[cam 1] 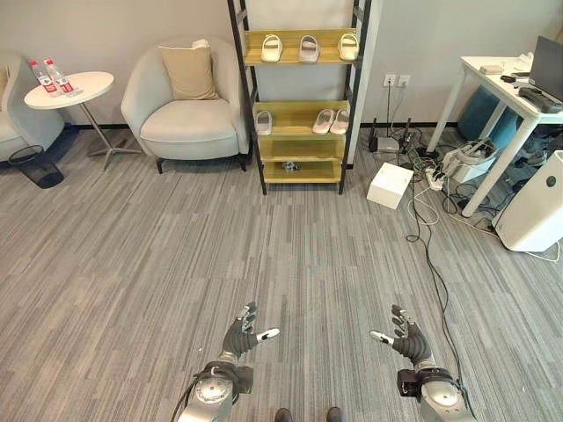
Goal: Arrange the slippers neatly on the shoe rack.
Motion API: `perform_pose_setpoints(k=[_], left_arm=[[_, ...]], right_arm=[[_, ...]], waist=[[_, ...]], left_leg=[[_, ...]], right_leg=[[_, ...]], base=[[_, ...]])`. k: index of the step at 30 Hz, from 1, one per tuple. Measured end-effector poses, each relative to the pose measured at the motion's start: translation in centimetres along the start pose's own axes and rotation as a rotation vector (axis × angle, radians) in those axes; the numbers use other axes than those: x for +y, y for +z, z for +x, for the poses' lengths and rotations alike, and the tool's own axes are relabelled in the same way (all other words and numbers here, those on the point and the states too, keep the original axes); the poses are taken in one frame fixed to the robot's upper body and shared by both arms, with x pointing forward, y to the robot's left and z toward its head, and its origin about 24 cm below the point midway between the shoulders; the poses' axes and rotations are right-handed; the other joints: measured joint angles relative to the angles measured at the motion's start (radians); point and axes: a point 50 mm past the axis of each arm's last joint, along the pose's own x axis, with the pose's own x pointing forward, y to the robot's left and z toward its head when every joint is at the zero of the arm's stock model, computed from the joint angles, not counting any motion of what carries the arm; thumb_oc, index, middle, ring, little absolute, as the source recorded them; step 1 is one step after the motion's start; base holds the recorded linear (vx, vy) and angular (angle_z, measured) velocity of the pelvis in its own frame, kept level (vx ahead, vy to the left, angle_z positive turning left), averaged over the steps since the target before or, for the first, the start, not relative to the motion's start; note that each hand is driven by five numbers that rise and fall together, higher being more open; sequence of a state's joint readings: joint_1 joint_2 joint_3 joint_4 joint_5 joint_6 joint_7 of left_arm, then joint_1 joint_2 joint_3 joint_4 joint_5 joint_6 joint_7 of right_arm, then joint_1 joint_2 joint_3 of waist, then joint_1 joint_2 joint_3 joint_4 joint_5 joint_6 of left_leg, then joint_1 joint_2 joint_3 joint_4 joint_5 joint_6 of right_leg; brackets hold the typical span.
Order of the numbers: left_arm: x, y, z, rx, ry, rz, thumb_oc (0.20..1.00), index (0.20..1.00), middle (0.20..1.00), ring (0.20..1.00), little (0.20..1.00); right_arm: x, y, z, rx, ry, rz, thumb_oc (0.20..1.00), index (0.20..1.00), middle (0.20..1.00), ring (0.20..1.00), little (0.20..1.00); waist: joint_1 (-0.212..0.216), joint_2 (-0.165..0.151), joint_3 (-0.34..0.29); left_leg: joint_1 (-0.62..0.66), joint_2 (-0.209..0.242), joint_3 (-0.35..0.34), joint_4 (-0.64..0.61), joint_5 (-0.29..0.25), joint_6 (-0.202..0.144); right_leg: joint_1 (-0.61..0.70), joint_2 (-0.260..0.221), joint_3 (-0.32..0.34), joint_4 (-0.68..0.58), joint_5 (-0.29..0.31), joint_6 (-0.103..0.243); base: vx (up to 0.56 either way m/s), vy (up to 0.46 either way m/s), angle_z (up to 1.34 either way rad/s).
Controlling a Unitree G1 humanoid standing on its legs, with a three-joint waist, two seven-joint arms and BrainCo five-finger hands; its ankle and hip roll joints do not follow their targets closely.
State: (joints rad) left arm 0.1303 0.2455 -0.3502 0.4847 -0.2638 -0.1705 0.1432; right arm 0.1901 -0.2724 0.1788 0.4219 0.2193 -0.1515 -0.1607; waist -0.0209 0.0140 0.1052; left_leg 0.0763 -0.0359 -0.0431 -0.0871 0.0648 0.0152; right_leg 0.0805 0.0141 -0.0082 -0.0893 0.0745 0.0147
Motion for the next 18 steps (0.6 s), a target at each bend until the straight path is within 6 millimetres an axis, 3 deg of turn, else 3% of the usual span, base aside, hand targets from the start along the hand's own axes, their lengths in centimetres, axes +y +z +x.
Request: perform_pose_setpoints(k=[10,18], left_arm=[[0.0,-0.3,-0.3,0.013,0.020,-0.048,1.000,1.000,1.000,1.000,1.000],[-0.2,0.5,-0.2,-0.020,0.006,-0.084,1.000,1.000,1.000,1.000,1.000]], right_arm=[[0.1,-0.2,-0.1,0.009,-0.001,-0.007,1.000,1.000,1.000,1.000,1.000],[0.2,-0.1,0.0,0.000,0.003,-0.028,1.000,1.000,1.000,1.000,1.000]], waist=[[0.001,-0.003,-0.007],[0.000,0.004,-0.025]], left_leg=[[0.003,-0.001,0.000,0.001,0.003,0.011],[0.007,-0.001,-0.002,0.000,0.003,0.011]], right_leg=[[0.006,0.000,0.002,0.000,0.001,0.003],[0.005,0.000,0.000,0.000,0.001,0.002]], base=[[0.00,0.000,0.00],[0.00,0.000,0.00]])
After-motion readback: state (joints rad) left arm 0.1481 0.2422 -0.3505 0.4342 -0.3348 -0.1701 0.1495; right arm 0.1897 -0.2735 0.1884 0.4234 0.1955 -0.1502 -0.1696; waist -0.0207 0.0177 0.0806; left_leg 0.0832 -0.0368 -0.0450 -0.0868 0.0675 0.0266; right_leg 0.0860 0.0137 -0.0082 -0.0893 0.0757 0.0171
